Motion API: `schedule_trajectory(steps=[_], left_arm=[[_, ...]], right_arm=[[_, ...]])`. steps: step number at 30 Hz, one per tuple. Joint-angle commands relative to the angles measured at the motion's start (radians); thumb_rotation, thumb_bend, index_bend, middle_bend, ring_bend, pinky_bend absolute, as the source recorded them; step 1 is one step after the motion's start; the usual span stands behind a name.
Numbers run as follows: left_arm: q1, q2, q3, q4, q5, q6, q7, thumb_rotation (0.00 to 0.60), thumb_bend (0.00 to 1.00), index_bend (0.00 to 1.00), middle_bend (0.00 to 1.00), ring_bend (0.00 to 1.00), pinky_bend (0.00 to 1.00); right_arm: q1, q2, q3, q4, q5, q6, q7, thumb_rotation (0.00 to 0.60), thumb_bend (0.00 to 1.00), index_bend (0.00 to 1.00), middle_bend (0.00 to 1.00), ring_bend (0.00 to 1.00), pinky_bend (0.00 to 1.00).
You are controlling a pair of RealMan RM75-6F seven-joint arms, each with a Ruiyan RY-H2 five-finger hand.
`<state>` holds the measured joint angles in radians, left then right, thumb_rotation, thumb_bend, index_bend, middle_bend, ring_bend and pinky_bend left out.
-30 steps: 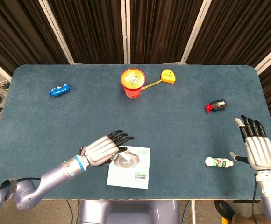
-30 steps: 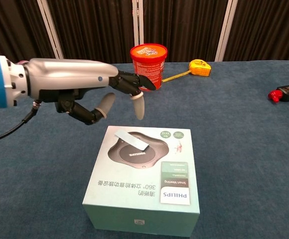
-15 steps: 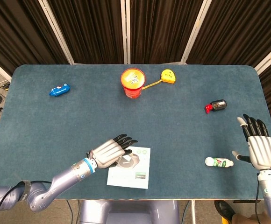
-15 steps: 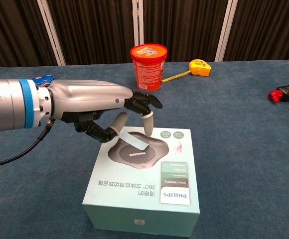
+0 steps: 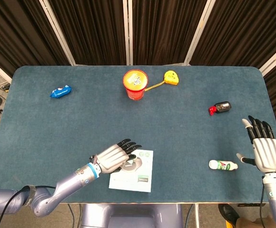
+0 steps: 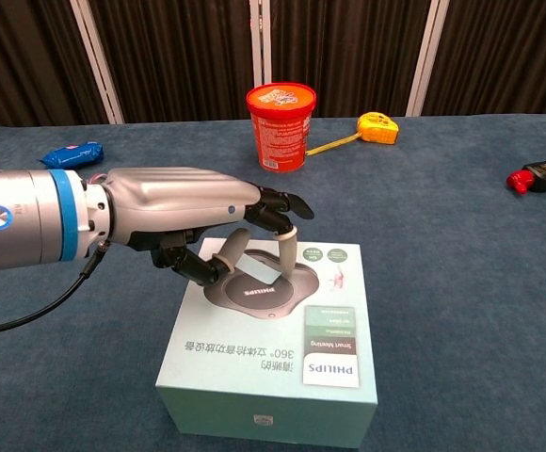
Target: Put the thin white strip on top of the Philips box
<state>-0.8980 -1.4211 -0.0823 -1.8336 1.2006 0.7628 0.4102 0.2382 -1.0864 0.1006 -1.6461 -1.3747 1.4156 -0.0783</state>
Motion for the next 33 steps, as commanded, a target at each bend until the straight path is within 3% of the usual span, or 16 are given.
schedule_trajectory(steps=[1,33], left_arm=[[-0.006,-0.003,0.006,-0.004,-0.012,0.005,0.012,0.600,1.00,0.31,0.00,0.00,0.00],[-0.013,-0.025,0.037,-0.009,-0.049,0.060,0.043,0.600,1.00,0.30,0.00,0.00,0.00]], right_arm=[[-0.002,0.000,0.003,0.000,-0.002,0.000,0.002,0.600,0.00,0.05,0.00,0.00,0.00],[-0.020,0.008,0.029,0.000,-0.009,-0.005,0.014,0.600,0.00,0.05,0.00,0.00,0.00]])
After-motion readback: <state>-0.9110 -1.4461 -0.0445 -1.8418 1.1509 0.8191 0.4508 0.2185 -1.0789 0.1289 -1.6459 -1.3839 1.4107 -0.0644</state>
